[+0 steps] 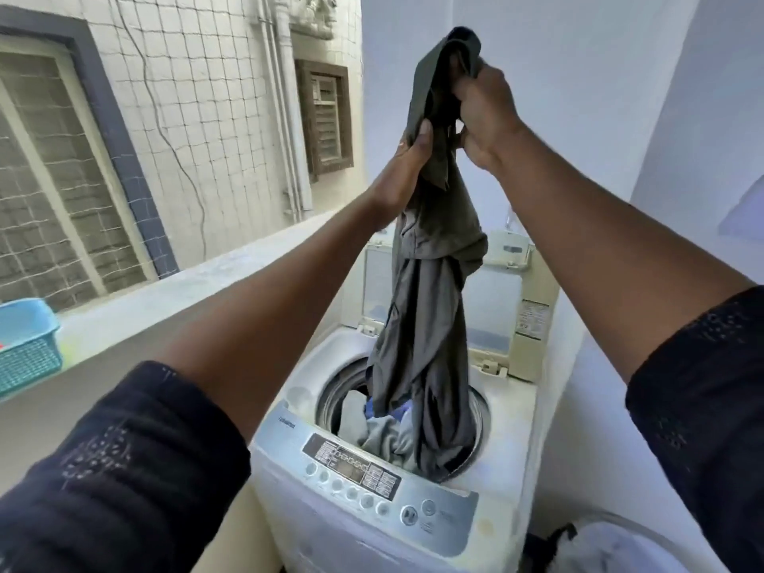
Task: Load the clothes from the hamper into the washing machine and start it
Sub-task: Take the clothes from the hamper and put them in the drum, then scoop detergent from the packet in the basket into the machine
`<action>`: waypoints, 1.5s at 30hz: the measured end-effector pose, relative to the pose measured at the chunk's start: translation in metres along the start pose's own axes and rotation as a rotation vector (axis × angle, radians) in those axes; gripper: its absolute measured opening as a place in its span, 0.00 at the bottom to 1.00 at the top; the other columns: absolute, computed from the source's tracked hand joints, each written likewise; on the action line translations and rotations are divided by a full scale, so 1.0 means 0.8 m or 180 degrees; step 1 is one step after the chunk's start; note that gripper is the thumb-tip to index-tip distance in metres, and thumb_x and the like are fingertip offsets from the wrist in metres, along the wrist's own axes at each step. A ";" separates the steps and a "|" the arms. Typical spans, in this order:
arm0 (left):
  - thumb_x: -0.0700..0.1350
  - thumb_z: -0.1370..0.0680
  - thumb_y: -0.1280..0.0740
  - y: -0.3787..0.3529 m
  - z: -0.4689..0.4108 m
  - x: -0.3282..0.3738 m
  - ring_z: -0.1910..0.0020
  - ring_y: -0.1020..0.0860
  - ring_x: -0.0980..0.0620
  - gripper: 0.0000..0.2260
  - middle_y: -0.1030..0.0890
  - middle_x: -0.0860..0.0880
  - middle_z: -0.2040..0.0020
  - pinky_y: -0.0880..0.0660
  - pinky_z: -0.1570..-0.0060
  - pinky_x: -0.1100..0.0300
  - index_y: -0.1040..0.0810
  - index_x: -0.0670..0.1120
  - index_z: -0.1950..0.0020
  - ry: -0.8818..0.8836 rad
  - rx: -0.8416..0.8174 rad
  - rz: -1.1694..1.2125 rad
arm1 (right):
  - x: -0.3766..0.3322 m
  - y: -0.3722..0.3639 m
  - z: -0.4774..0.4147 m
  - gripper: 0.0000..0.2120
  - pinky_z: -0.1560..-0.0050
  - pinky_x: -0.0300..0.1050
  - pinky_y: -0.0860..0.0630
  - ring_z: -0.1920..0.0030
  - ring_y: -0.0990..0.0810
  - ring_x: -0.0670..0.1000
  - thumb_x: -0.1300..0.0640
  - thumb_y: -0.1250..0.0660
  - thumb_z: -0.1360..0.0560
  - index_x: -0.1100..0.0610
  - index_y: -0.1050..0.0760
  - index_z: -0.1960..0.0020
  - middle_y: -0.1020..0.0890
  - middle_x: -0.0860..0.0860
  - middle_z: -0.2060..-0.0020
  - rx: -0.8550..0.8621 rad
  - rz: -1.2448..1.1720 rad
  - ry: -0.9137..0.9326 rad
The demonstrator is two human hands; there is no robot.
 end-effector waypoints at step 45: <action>0.56 0.24 0.36 -0.033 0.290 -0.724 0.23 0.55 0.41 0.38 0.61 0.57 0.23 0.50 0.32 0.32 0.60 0.59 0.24 0.3340 -0.4020 -0.2941 | 0.757 -0.025 0.387 0.52 0.32 0.74 0.52 0.25 0.67 0.59 0.40 0.31 0.30 0.54 0.65 0.23 0.72 0.47 0.27 -0.2642 0.3268 -0.4791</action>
Point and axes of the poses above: each hand's wrist, its own z-axis away from the middle knuckle, its own y-axis out of the back of the hand, x = y × z, the point moved 7 cm from there along -z, towards the middle knuckle
